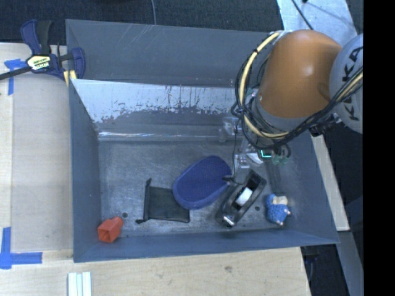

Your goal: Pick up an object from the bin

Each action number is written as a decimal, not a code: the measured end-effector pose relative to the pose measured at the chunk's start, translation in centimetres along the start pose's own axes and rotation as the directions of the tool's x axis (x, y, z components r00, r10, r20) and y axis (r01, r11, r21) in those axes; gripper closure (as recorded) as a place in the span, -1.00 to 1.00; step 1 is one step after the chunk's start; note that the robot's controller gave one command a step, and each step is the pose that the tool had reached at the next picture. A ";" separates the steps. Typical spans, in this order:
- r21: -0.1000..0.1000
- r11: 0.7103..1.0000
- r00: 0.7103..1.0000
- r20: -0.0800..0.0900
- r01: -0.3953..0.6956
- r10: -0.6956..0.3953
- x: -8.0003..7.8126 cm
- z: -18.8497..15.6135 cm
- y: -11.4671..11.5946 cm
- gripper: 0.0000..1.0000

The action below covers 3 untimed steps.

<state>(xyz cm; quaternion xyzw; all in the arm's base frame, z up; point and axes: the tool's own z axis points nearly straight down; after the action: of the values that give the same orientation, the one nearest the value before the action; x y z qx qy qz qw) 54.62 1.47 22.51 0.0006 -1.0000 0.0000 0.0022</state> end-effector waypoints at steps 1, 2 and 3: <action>-0.003 0.991 0.991 -0.004 0.135 -0.135 1.4 12.8 -4.7 -1.00; -0.018 0.805 0.804 -0.019 0.594 -0.594 -1.5 15.3 -3.4 -1.00; -0.019 0.806 0.806 -0.023 0.592 -0.592 -1.5 15.1 -3.5 1.00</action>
Offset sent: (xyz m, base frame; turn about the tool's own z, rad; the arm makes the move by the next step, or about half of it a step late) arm -0.0122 -0.0469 -0.1247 -0.1383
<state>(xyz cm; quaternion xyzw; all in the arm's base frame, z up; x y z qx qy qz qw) 56.03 -1.99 7.45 0.3121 -0.9499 -0.0062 0.0158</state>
